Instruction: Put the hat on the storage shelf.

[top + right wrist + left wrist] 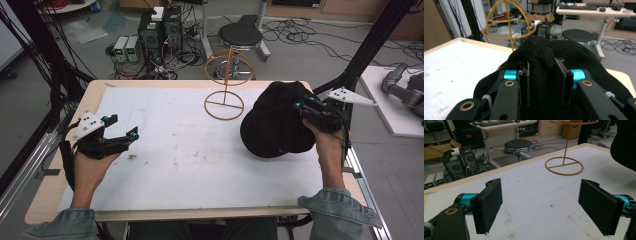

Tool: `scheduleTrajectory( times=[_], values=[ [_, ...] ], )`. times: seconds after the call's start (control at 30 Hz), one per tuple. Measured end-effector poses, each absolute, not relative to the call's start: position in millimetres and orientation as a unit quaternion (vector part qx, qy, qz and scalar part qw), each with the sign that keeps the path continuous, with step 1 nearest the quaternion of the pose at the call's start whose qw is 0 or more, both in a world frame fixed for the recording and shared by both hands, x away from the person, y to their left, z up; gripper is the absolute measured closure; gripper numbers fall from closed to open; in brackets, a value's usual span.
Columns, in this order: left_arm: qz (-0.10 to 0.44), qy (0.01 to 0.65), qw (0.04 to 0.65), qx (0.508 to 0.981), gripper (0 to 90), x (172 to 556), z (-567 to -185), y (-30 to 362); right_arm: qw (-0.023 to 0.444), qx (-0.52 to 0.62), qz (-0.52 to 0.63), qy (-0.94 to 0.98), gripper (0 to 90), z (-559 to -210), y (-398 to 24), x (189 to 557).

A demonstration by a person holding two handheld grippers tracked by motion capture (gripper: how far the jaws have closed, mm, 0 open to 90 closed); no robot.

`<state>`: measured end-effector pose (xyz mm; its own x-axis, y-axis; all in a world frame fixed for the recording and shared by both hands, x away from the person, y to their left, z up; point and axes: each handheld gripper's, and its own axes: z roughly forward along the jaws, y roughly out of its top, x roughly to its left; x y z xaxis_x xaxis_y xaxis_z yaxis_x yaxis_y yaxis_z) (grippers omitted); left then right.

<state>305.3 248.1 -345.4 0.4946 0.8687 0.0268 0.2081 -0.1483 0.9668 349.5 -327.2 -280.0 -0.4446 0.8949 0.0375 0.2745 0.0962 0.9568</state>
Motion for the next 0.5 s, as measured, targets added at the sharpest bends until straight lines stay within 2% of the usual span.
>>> scheduleTrajectory(
  times=[0.5],
  values=[
    [0.317,0.391,0.525,0.686,19.8,303,-343,250,0.31,0.394,0.535,0.68,70.3,-242,-305,358]
  ],
)
